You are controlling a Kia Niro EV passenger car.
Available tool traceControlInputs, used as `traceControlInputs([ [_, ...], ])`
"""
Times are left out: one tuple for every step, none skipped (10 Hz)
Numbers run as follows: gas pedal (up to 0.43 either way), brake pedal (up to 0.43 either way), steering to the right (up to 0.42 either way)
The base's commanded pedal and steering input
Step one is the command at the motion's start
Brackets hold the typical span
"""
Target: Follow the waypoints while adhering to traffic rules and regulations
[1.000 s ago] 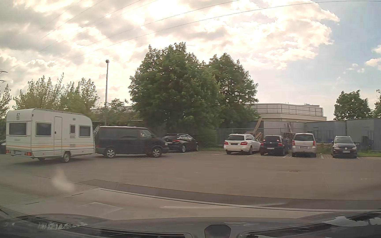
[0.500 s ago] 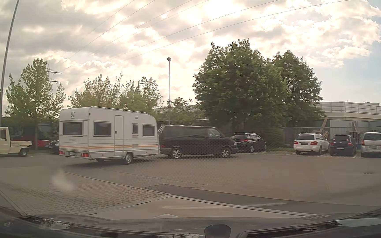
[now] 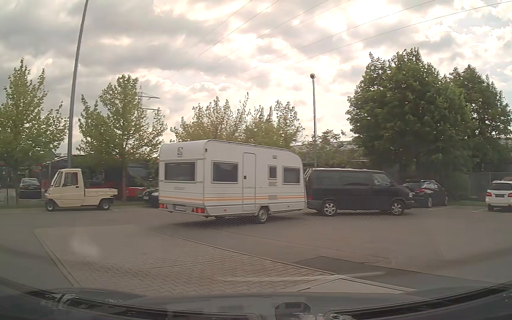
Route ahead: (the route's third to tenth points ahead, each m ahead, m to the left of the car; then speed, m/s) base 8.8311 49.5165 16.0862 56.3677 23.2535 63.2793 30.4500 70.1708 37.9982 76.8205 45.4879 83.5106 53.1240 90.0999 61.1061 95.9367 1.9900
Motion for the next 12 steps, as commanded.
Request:
traceControlInputs([
  [0.028, 0.000, -0.881],
  [0.028, 0.000, -0.868],
  [0.028, 0.000, -0.851],
  [0.028, 0.000, -0.843],
  [0.028, 0.000, -0.841],
  [0.028, 0.000, -0.835],
  [0.028, 0.000, -0.824],
  [0.028, 0.000, -0.808],
  [0.028, 0.000, -0.794],
  [0.028, 0.000, -0.777],
  [0.028, 0.000, -0.751],
  [0.028, 0.000, -0.725],
])
